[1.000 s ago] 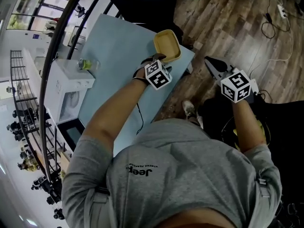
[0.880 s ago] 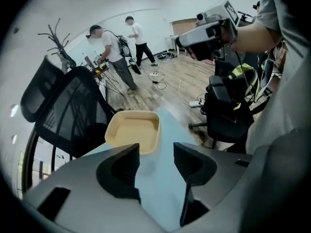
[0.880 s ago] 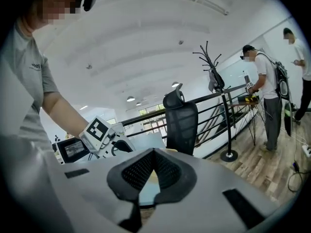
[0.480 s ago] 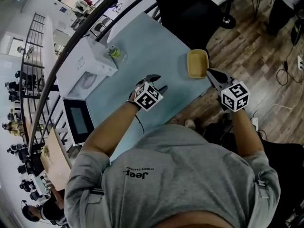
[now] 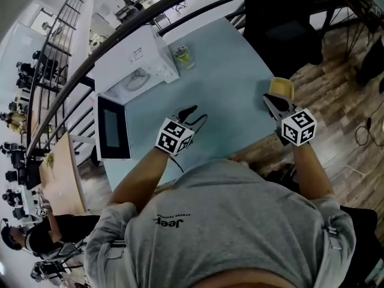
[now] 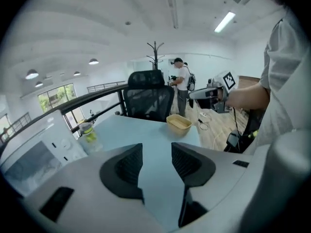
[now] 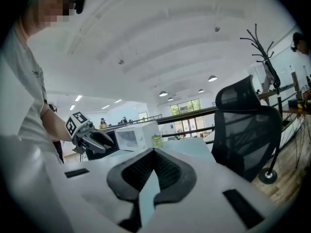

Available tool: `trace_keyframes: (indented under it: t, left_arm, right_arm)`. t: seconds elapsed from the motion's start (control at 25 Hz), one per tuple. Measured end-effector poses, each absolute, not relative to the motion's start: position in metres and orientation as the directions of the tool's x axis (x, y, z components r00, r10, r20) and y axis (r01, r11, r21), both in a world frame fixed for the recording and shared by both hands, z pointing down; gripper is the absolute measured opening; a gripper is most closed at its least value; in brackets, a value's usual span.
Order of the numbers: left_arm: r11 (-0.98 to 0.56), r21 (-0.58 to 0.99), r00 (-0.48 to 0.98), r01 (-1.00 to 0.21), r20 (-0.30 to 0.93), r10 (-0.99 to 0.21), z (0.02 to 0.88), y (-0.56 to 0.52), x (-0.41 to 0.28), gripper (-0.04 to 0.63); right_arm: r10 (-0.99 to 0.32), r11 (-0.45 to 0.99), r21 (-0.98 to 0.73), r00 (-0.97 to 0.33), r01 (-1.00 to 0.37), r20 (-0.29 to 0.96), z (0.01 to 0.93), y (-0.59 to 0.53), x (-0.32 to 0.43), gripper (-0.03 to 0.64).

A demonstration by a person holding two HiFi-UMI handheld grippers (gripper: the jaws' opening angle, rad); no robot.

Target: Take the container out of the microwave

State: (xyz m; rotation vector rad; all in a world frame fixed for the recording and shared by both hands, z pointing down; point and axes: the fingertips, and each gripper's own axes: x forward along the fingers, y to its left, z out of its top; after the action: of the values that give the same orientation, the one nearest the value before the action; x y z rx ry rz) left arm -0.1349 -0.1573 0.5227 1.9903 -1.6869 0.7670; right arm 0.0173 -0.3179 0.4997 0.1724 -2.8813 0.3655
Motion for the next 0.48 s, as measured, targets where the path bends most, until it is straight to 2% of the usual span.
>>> trace_keyframes:
  t: [0.24, 0.48]
  left_arm:
    - [-0.031, 0.047, 0.050, -0.998, 0.483, -0.874, 0.470, -0.054, -0.207, 0.147]
    - [0.102, 0.115, -0.056, -0.988, 0.352, -0.934, 0.433, 0.083, -0.280, 0.071]
  right_arm:
    - [-0.039, 0.978, -0.190, -0.972, -0.085, 0.232, 0.462, -0.237, -0.051, 0.017]
    - [0.036, 0.969, -0.248, -0.979, -0.014, 0.200, 0.437, -0.123, -0.125, 0.017]
